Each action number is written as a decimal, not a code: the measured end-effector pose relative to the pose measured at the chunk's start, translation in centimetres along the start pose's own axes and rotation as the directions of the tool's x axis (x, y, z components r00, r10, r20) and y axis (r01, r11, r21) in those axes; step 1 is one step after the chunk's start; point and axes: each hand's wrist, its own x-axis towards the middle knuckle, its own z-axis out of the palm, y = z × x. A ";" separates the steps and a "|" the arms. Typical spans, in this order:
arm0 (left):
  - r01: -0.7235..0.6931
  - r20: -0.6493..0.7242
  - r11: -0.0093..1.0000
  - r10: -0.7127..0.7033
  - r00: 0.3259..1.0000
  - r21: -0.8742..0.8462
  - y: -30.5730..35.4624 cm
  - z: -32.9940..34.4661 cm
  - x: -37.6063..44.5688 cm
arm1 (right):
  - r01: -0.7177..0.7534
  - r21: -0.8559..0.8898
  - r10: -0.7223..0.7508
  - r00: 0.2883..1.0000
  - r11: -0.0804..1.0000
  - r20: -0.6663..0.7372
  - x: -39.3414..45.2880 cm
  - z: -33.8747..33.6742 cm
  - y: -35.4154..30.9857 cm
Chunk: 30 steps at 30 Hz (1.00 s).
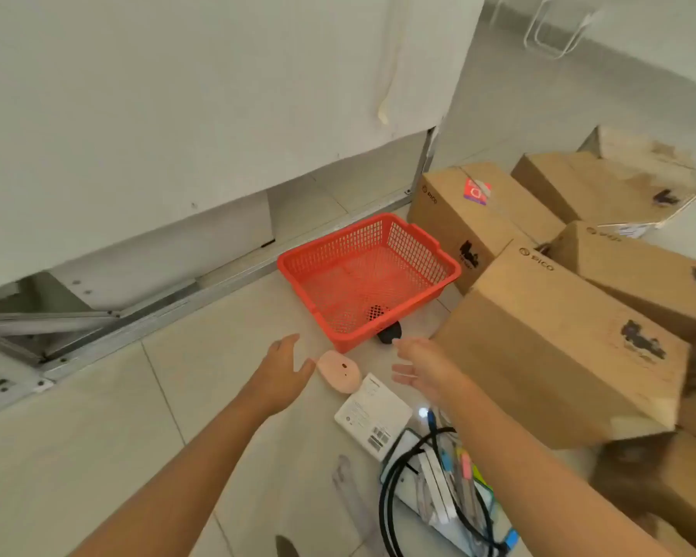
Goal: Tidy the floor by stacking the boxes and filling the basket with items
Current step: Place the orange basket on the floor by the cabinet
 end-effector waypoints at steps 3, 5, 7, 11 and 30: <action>-0.052 0.004 0.998 0.053 0.999 -0.047 -1.5 2.2 2.6 | 0.022 0.120 -0.019 0.999 0.993 -0.031 3.7 1.0 1.3; -0.100 0.019 0.994 0.101 0.995 -0.038 -1.8 3.1 3.8 | 0.011 0.144 -0.007 1.000 0.989 -0.023 6.0 1.5 1.8; -0.155 0.027 0.988 0.154 0.988 0.005 -2.3 4.4 4.2 | 0.015 0.162 -0.015 1.000 0.987 -0.001 8.2 1.9 2.7; -0.154 0.013 0.986 0.153 0.988 0.059 -4.1 5.3 3.7 | -0.090 0.283 0.081 0.996 0.955 0.042 11.5 3.7 2.9; -0.056 -0.213 0.708 -0.135 0.968 -0.704 -6.5 1.8 -1.1 | 0.061 0.491 -0.107 0.992 0.869 0.067 2.4 15.2 6.8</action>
